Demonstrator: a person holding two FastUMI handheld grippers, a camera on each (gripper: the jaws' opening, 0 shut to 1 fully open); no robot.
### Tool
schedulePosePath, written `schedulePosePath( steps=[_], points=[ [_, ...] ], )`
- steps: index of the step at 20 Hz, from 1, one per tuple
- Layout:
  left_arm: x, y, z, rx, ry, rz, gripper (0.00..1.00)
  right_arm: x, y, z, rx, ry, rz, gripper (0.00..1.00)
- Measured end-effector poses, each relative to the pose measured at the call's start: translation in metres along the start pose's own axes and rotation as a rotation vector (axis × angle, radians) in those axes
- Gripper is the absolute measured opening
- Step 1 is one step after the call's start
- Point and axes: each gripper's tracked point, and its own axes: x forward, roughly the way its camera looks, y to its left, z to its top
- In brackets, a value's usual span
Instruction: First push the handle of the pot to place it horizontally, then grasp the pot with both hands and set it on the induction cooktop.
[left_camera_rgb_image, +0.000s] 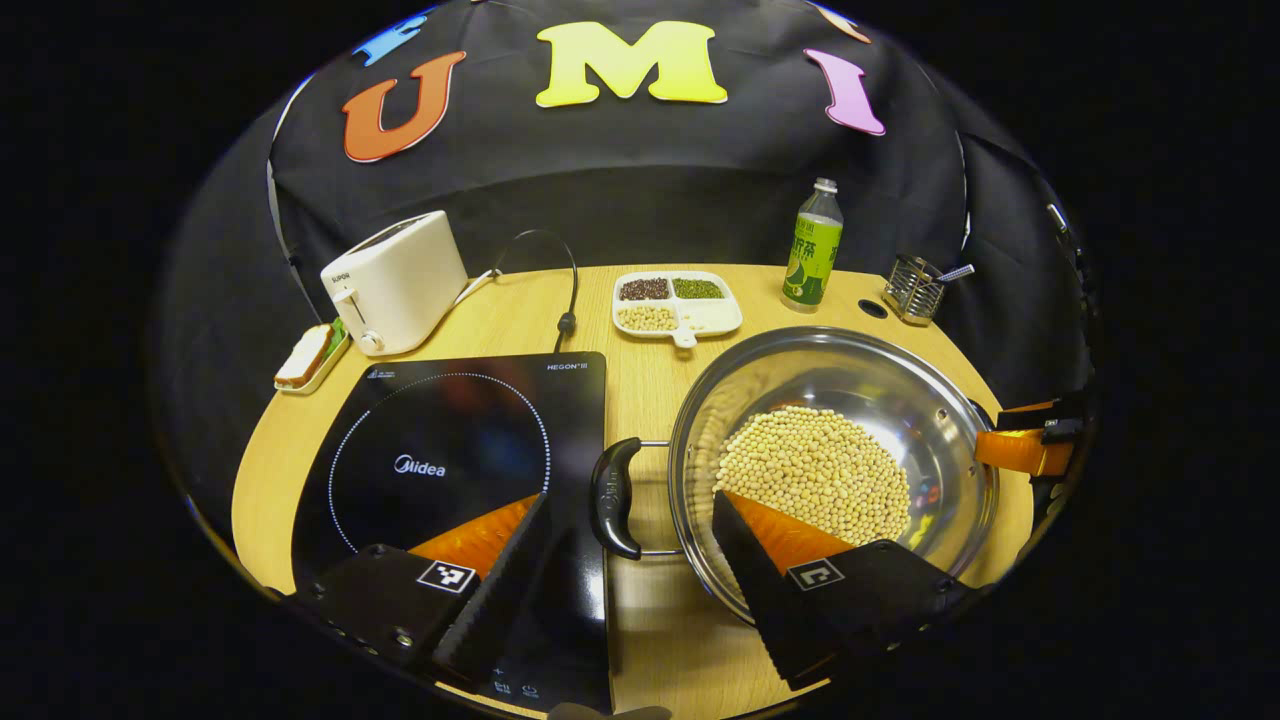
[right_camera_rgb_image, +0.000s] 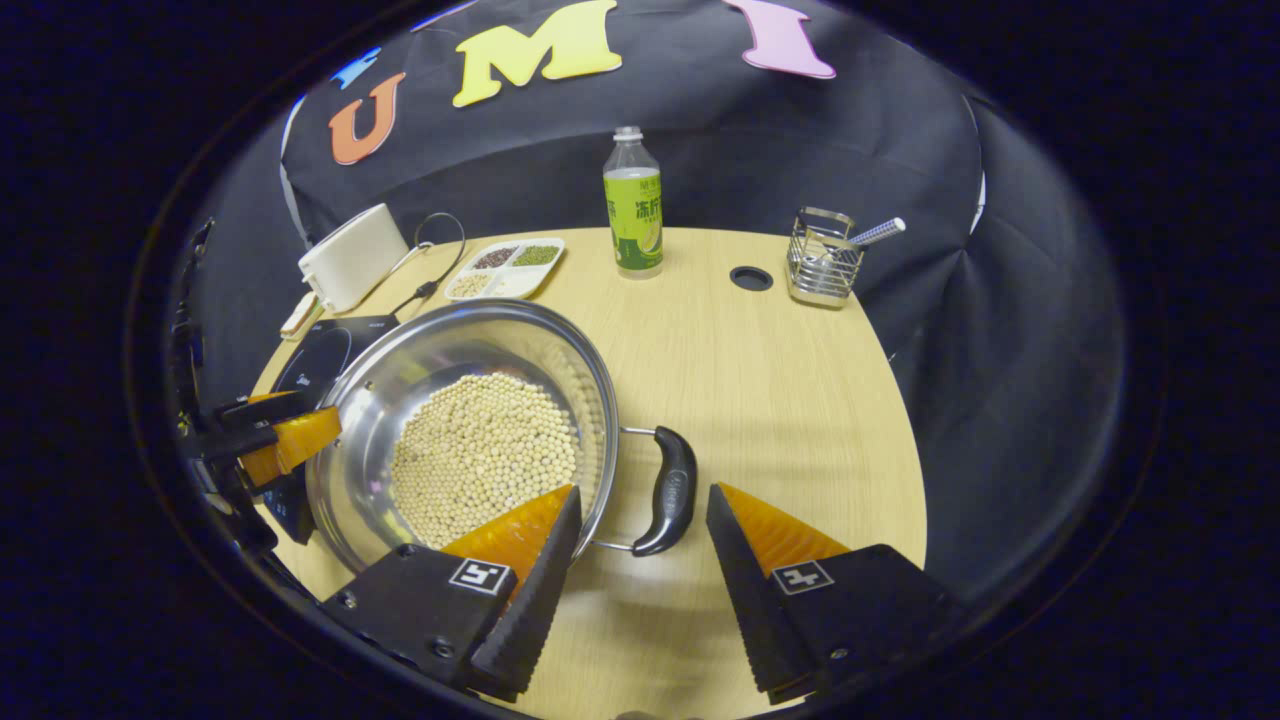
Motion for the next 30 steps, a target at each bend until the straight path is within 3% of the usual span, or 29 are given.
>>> schedulePosePath(
  steps=[7,9,14,16,17,18,20,22,23,25,30],
  points=[
    [0.015,-0.009,0.002,0.004,0.035,0.007,0.98,0.015,0.002,0.000,-0.005,0.045,0.020,0.82],
    [0.016,-0.011,0.002,0.011,0.039,0.015,0.98,0.017,0.003,-0.002,-0.003,0.063,0.019,0.76],
    [0.018,-0.004,0.001,0.015,0.058,0.051,0.96,0.019,0.002,-0.003,0.008,0.092,-0.015,0.72],
    [0.018,-0.003,0.003,-0.010,0.059,0.061,0.77,0.020,0.002,-0.003,0.014,0.108,-0.029,0.69],
    [0.017,-0.003,0.002,-0.018,0.073,0.065,0.85,0.021,0.002,-0.004,0.020,0.121,-0.040,0.68],
    [0.017,-0.004,0.002,-0.018,0.080,0.065,0.76,0.022,0.002,-0.006,0.022,0.141,-0.048,0.69],
    [0.021,-0.006,0.003,-0.020,0.088,0.064,0.71,0.024,0.004,-0.008,0.024,0.161,-0.051,0.69],
    [0.017,-0.006,0.004,-0.018,0.091,0.058,0.75,0.026,0.004,-0.006,0.034,0.156,-0.049,0.67],
    [0.017,-0.006,0.004,-0.018,0.091,0.051,0.61,0.025,0.004,-0.007,0.041,0.150,-0.048,0.66],
    [0.014,-0.006,0.005,-0.026,0.102,0.040,0.58,0.022,0.004,-0.008,0.040,0.156,-0.056,0.60],
    [0.009,-0.005,0.010,-0.003,0.094,0.026,0.55,0.013,0.009,-0.010,0.057,0.152,-0.052,0.56]
  ],
)
